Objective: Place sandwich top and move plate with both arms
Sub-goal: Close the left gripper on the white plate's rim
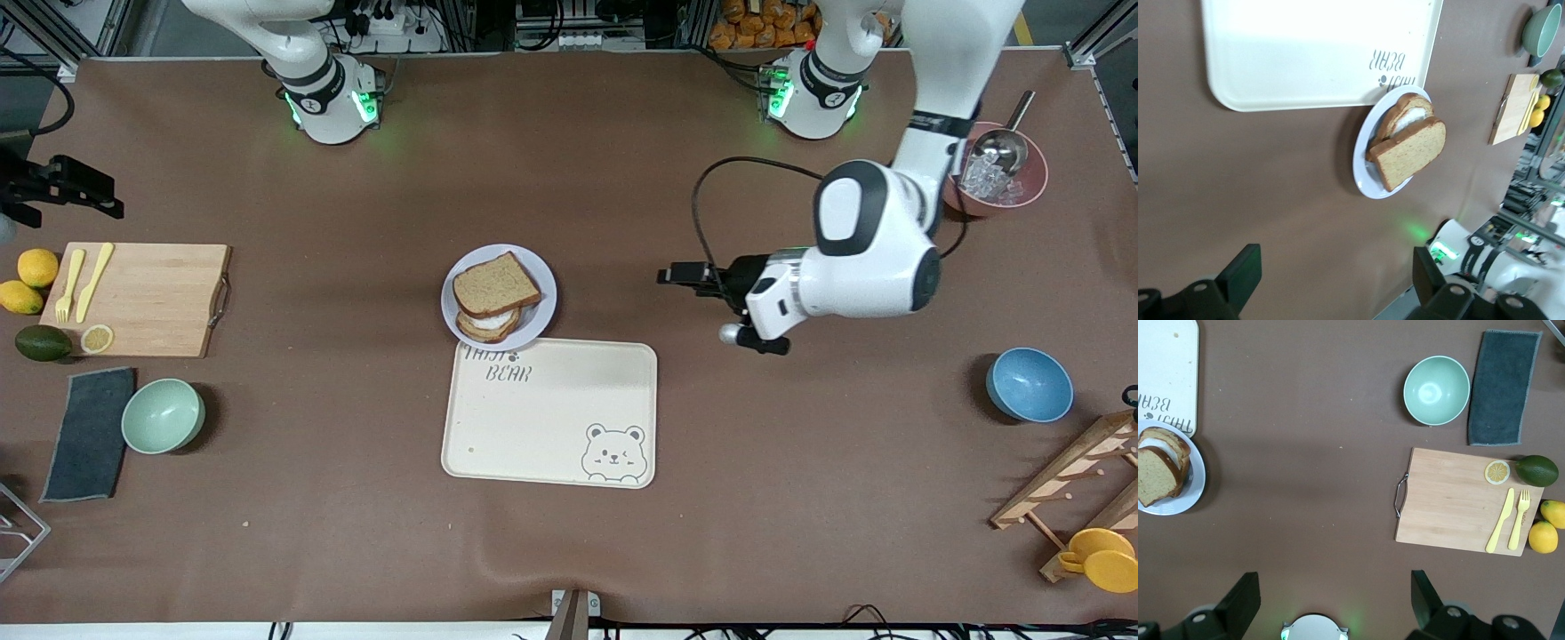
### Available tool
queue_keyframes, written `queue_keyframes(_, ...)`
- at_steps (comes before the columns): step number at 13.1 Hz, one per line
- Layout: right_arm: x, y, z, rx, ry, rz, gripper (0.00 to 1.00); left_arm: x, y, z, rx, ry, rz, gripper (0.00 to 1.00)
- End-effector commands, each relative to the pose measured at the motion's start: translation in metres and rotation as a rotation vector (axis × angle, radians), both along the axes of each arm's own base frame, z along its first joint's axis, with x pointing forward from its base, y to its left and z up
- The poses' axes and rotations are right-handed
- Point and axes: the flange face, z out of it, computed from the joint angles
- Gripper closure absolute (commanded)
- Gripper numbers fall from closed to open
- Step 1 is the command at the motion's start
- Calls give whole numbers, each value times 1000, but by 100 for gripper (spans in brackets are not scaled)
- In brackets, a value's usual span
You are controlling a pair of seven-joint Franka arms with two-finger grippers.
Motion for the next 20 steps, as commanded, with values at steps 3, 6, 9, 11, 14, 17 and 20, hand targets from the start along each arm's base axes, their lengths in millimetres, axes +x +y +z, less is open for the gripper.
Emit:
queue_keyframes(3, 4, -6, -5, -14, 23, -21, 0, -51, -62, -38, -72, -55, 62, 0)
queue_keyframes(6, 4, -7, -3, -2, 14, -23, 0, -66, -60, -78, -204, -90, 56, 0)
queue_keyframes(9, 4, -4, -4, -4, 13, -18, 0, -78, -70, -134, -325, -123, 110, 0)
queue_keyframes(11, 3, -5, -2, -2, 8, -21, 0, -87, -78, -166, -379, -166, 136, 0)
queue_keyframes(14, 6, -12, -9, 44, -6, -39, 0, -98, -86, -195, -396, -182, 136, 6)
queue_keyframes(17, 8, -4, -14, 70, -6, -30, 0, -102, -88, -212, -418, -213, 132, 14)
queue_keyframes(20, 8, 4, -11, 76, -7, -5, 0, -104, -95, -225, -439, -226, 137, 19)
